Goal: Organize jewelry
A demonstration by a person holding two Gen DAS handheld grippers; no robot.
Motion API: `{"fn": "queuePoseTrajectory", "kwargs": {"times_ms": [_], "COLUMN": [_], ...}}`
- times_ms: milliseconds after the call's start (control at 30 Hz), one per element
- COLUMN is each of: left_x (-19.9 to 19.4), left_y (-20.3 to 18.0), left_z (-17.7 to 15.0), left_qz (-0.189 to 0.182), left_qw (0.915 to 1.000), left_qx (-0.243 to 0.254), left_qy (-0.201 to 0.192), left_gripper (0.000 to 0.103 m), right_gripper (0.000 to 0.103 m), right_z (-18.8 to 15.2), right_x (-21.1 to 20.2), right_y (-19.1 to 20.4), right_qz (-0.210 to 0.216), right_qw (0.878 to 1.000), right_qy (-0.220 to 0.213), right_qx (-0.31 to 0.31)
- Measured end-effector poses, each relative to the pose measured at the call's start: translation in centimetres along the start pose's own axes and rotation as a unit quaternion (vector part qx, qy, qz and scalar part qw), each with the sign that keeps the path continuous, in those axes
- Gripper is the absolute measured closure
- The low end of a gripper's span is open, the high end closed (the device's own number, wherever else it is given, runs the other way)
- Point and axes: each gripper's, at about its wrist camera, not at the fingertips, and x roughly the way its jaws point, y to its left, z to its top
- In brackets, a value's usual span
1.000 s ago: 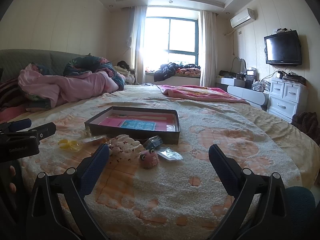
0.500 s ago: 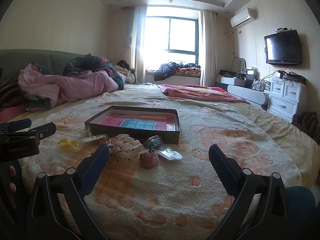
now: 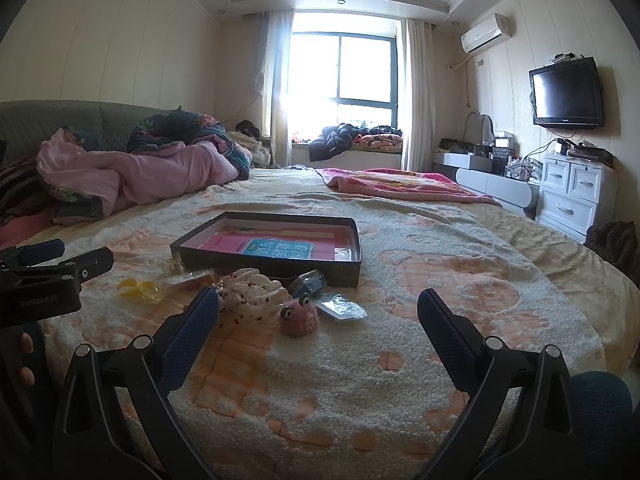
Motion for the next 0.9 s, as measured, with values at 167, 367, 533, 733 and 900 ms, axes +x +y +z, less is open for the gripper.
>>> {"fn": "queuePoseTrajectory", "kwargs": {"times_ms": [167,367,533,733,900], "left_x": [0.2,0.2,0.6,1.1,1.6], "left_y": [0.2,0.5,1.1,2.6,3.5], "left_z": [-0.1,0.0,0.1,0.4,0.7], "left_qz": [0.005,0.010,0.020,0.040,0.059], "left_qw": [1.0000,0.9999,0.9996,0.9985,0.9971], "left_qx": [-0.002,-0.006,-0.015,-0.031,-0.038], "left_qy": [0.005,0.006,0.014,0.022,0.029], "left_gripper": [0.010,0.010,0.010,0.010,0.010], "right_gripper": [0.006,0.006,0.006,0.006,0.006], "right_z": [0.0,0.0,0.2,0.4,0.5], "right_x": [0.2,0.5,0.9,1.9,2.7], "right_y": [0.1,0.5,0.8,1.5,2.6], "right_qz": [0.002,0.013,0.028,0.050,0.069], "right_qw": [1.000,1.000,0.999,0.998,0.996], "right_qy": [0.002,0.007,0.016,0.035,0.045], "right_qx": [-0.002,-0.010,-0.019,-0.026,-0.038]}}
